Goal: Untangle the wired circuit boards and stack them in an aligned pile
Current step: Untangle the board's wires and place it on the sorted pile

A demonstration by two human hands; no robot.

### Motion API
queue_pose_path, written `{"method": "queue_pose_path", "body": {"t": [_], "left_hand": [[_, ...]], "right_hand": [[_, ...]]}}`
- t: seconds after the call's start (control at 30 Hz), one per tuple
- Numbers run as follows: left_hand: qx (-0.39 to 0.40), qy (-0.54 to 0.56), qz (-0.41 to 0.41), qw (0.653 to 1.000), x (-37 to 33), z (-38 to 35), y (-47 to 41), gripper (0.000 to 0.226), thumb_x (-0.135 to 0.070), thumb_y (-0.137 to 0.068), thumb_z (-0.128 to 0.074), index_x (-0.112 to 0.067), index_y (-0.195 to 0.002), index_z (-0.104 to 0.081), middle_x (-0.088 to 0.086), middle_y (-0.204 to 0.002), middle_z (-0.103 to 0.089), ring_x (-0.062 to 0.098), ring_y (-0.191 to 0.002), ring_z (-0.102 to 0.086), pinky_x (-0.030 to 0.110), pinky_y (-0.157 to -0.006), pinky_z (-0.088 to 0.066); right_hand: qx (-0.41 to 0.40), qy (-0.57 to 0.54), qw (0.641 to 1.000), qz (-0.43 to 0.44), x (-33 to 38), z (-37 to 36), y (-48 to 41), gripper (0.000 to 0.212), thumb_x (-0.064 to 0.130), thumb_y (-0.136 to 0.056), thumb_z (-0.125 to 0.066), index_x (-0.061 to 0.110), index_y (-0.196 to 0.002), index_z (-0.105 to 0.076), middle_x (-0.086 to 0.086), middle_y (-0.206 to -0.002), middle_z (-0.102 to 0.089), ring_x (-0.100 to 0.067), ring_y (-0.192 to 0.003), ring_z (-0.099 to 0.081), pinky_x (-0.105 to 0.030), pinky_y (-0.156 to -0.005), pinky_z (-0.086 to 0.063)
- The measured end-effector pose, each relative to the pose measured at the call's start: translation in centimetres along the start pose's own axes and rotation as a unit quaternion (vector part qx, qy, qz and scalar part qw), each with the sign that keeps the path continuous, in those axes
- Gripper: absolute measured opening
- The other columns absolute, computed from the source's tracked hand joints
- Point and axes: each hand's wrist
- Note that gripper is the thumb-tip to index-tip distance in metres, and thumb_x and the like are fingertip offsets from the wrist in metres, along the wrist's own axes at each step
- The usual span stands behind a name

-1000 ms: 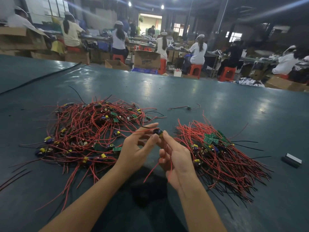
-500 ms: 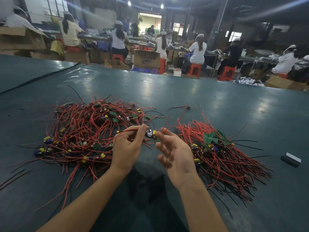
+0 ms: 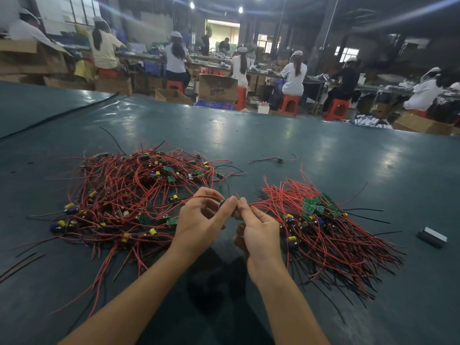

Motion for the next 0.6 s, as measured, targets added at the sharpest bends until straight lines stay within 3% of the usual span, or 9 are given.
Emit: {"method": "queue_pose_path", "body": {"t": [0.07, 0.13, 0.2, 0.37, 0.47, 0.6], "left_hand": [[0.015, -0.013, 0.022, 1.000, 0.19, -0.02, -0.02, 0.035, -0.054, -0.077, -0.073, -0.020, -0.072, -0.063, 0.003, -0.065, -0.067, 0.025, -0.060, -0.065, 0.039, -0.059, -0.054], [0.022, -0.029, 0.035, 0.999, 0.43, -0.02, -0.14, 0.034, -0.043, -0.086, -0.069, -0.020, -0.061, -0.064, -0.003, -0.056, -0.063, 0.014, -0.056, -0.061, 0.032, -0.058, -0.049], [0.027, -0.029, 0.049, 0.998, 0.58, 0.04, -0.28, 0.037, -0.040, -0.092, -0.062, -0.018, -0.062, -0.067, -0.007, -0.054, -0.061, 0.009, -0.055, -0.059, 0.027, -0.057, -0.047], [0.076, 0.018, 0.138, 0.987, 0.53, -0.03, -0.22, 0.030, -0.052, -0.089, -0.061, -0.029, -0.079, -0.076, -0.006, -0.069, -0.073, 0.009, -0.067, -0.071, 0.024, -0.065, -0.056], [0.066, -0.005, 0.122, 0.990, 0.46, -0.25, -0.21, 0.035, -0.049, -0.091, -0.060, -0.026, -0.068, -0.073, -0.006, -0.061, -0.070, 0.008, -0.059, -0.067, 0.022, -0.060, -0.052], [0.043, 0.003, 0.075, 0.996, 0.30, -0.03, -0.14, 0.041, -0.036, -0.092, -0.064, -0.016, -0.056, -0.066, -0.005, -0.052, -0.060, 0.009, -0.051, -0.057, 0.020, -0.054, -0.045]], "right_hand": [[0.011, 0.012, 1.000, 0.002, -0.10, -0.18, -0.02, 0.032, 0.030, -0.095, -0.064, 0.032, -0.066, -0.078, 0.002, -0.071, -0.073, -0.024, -0.076, -0.065, -0.036, -0.063, -0.056], [0.017, 0.014, 1.000, 0.014, -0.17, -0.28, -0.01, 0.035, 0.025, -0.096, -0.063, 0.032, -0.066, -0.078, -0.001, -0.076, -0.076, -0.028, -0.086, -0.070, -0.047, -0.083, -0.058], [0.027, 0.009, 0.999, 0.031, -0.15, -0.33, 0.11, 0.036, 0.022, -0.097, -0.062, 0.032, -0.067, -0.079, -0.001, -0.079, -0.077, -0.027, -0.089, -0.071, -0.048, -0.090, -0.056], [0.022, 0.001, 0.997, 0.068, -0.29, -0.24, 0.13, 0.041, 0.020, -0.098, -0.059, 0.036, -0.065, -0.078, 0.003, -0.078, -0.076, -0.016, -0.084, -0.071, -0.033, -0.081, -0.059], [0.020, 0.006, 0.998, 0.060, -0.30, -0.11, 0.05, 0.039, 0.020, -0.096, -0.062, 0.035, -0.064, -0.078, 0.006, -0.077, -0.076, -0.006, -0.076, -0.070, -0.022, -0.070, -0.057], [0.010, 0.033, 0.999, 0.032, -0.51, -0.12, 0.12, 0.031, 0.023, -0.093, -0.067, 0.026, -0.064, -0.078, -0.005, -0.076, -0.076, -0.014, -0.073, -0.067, -0.040, -0.079, -0.057]]}}
Point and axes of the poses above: each hand's wrist, its own y-axis away from the middle knuckle, its own z-axis out of the back of the hand, x = y × z
